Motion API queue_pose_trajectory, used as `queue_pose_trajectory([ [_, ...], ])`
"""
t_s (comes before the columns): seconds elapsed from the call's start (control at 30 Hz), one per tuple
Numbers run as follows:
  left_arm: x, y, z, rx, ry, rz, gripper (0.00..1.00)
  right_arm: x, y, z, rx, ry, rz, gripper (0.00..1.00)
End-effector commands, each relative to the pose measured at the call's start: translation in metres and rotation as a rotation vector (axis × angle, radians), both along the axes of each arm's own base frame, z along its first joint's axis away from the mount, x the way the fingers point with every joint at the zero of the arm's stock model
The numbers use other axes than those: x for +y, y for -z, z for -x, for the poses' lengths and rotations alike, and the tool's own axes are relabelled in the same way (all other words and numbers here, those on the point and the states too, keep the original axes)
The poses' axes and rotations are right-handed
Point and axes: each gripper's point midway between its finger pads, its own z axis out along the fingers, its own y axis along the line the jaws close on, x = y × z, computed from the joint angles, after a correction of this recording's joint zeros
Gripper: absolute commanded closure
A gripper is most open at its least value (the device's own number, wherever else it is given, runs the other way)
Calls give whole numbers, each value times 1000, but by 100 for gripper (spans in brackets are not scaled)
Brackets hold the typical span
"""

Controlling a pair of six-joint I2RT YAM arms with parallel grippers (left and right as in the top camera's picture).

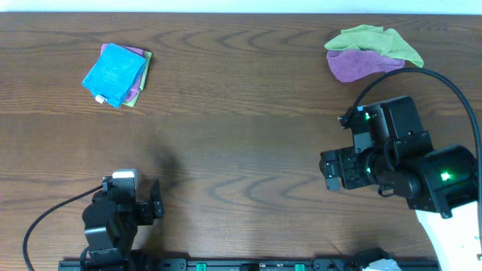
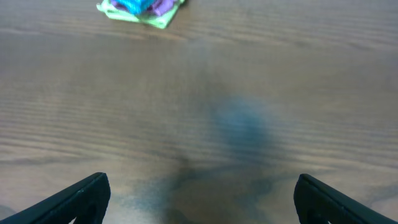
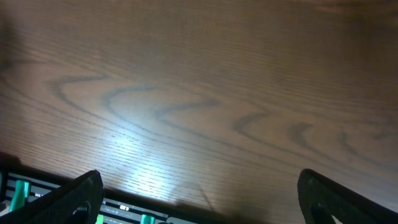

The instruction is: Fold the cloth

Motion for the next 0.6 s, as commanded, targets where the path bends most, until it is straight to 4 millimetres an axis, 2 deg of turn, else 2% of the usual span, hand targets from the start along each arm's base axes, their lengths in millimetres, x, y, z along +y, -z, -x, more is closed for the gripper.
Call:
queue_pose_trajectory([
  [0.0,1,6,0,-9,-14,11,4,-3,-2,-1,-9,0,14,1],
  [0.23,1,31,5,7,-40,38,4,-3,-2,-1,-9,0,14,1],
  [0.57,3,37,10,39,-53,31,5,-3,-2,-1,-9,0,14,1],
])
